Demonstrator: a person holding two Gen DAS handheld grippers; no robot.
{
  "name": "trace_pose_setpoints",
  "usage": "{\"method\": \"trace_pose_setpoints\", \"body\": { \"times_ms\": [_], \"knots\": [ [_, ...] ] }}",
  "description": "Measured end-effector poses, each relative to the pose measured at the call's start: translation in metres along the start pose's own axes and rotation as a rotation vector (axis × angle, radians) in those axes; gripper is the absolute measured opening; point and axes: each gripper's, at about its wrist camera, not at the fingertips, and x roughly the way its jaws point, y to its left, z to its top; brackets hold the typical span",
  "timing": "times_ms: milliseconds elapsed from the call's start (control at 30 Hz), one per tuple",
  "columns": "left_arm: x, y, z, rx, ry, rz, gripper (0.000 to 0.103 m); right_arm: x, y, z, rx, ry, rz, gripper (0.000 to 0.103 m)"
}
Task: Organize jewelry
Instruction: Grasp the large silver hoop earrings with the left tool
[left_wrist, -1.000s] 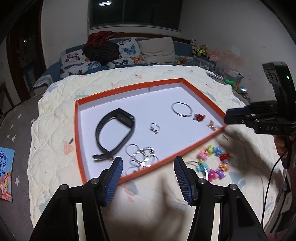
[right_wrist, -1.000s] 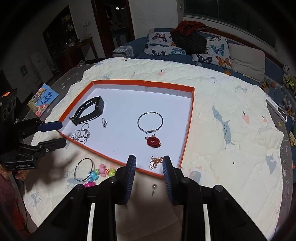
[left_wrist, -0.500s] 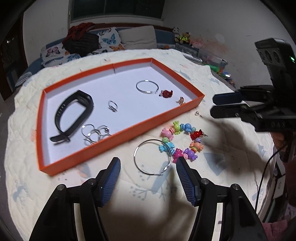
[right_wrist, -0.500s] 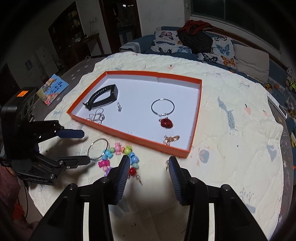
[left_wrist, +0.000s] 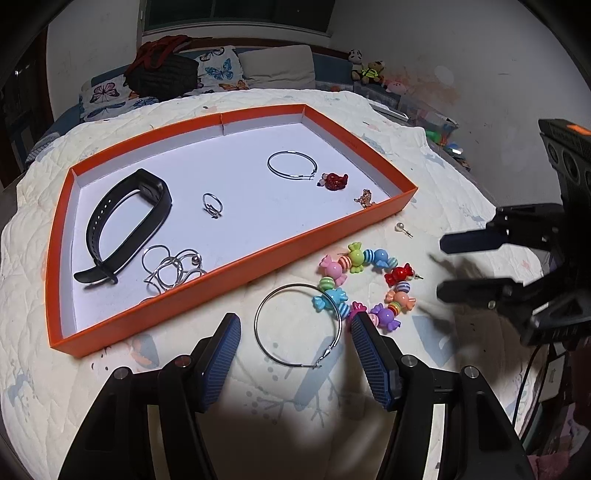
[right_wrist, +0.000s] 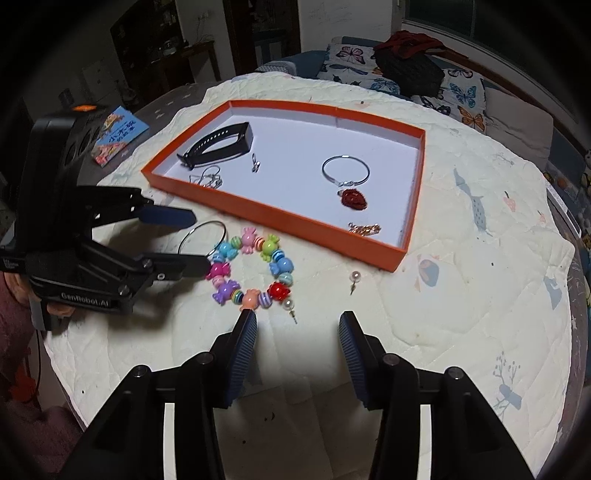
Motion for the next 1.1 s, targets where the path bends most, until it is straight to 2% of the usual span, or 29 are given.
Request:
{"method": "trace_pose_setpoints", "body": {
  "times_ms": [467, 533, 633, 1100],
  "knots": [
    [-0.001, 0.006, -0.004, 0.017, -0.008, 0.023, 0.066, 0.015, 0.005, 0.001, -0.072, 0.031, 0.007, 0.05],
    [-0.002, 0.008, -0.004, 0.017, -0.009, 0.027, 0.066, 0.016, 0.006, 0.002, -0.085, 0.031, 0.001, 0.04],
    [-0.003, 0.011, -0.005, 0.016, -0.012, 0.027, 0.066, 0.016, 0.005, 0.003, -0.093, 0.032, -0.007, 0.031],
    [0.001, 0.006, -0.001, 0.041, -0.004, 0.033, 0.066, 0.022, 0.017, 0.006, -0.157, 0.028, -0.05, 0.012]
  ]
}}
